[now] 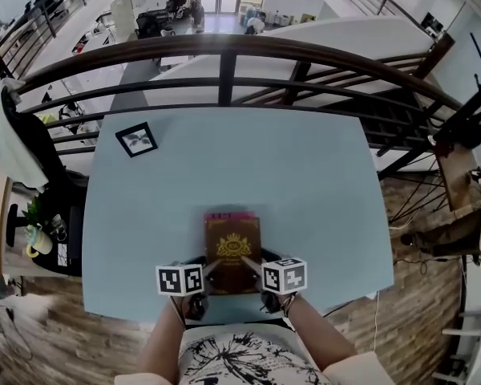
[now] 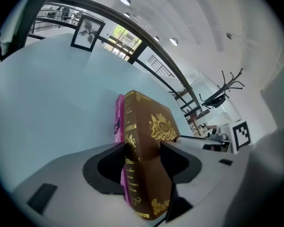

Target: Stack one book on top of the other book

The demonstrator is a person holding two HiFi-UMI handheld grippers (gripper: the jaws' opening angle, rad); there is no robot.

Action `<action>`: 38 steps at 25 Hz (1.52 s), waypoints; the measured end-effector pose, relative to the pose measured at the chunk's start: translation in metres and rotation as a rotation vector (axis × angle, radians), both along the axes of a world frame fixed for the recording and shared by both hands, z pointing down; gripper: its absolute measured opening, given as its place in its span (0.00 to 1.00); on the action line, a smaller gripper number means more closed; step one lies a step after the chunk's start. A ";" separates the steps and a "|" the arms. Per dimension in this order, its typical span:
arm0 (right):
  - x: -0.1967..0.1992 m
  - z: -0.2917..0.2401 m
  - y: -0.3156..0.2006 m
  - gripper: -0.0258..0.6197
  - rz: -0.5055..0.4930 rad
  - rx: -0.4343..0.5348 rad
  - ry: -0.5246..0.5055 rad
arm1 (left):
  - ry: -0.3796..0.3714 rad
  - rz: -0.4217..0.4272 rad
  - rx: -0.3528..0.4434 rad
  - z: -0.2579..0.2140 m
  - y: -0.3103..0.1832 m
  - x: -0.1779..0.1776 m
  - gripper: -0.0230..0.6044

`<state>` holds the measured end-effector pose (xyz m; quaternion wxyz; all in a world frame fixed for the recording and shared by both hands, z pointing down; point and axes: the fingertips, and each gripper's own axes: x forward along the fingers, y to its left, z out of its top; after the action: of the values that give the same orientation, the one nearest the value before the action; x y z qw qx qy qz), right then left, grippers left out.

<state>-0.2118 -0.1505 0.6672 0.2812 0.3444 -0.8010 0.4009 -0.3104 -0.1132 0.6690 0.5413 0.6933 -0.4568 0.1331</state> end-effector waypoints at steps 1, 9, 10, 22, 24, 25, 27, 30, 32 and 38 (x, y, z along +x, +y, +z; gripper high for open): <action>0.001 0.000 -0.001 0.46 -0.002 0.008 0.013 | -0.007 0.008 0.002 0.000 0.000 0.000 0.37; 0.008 -0.034 -0.011 0.48 0.002 0.091 0.039 | -0.099 0.019 0.132 -0.044 -0.014 -0.014 0.37; 0.009 -0.042 -0.014 0.44 -0.004 0.118 0.050 | -0.110 0.012 0.154 -0.053 -0.019 -0.016 0.37; 0.014 -0.168 -0.041 0.03 0.005 0.575 0.014 | -0.302 -0.028 0.572 -0.182 -0.047 -0.020 0.09; 0.013 -0.193 -0.042 0.03 0.015 0.640 -0.041 | -0.308 -0.015 0.690 -0.206 -0.047 -0.016 0.08; 0.014 -0.206 -0.042 0.03 0.024 0.681 -0.068 | -0.312 -0.011 0.750 -0.218 -0.047 -0.014 0.08; 0.016 -0.234 -0.041 0.03 0.034 0.783 -0.099 | -0.320 -0.021 0.849 -0.240 -0.046 -0.013 0.08; 0.017 -0.270 -0.036 0.03 0.019 0.938 -0.103 | -0.338 -0.058 0.956 -0.272 -0.042 -0.015 0.07; 0.017 -0.287 -0.032 0.03 0.003 1.014 -0.112 | -0.372 -0.060 1.021 -0.290 -0.039 -0.015 0.07; 0.017 -0.291 -0.030 0.03 -0.017 1.052 -0.122 | -0.438 -0.039 1.141 -0.313 -0.030 -0.013 0.07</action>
<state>-0.1948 -0.1809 0.3760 0.0262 0.4086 -0.9115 -0.0382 -0.3232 -0.1432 0.3562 -0.0195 0.8220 -0.5691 -0.0031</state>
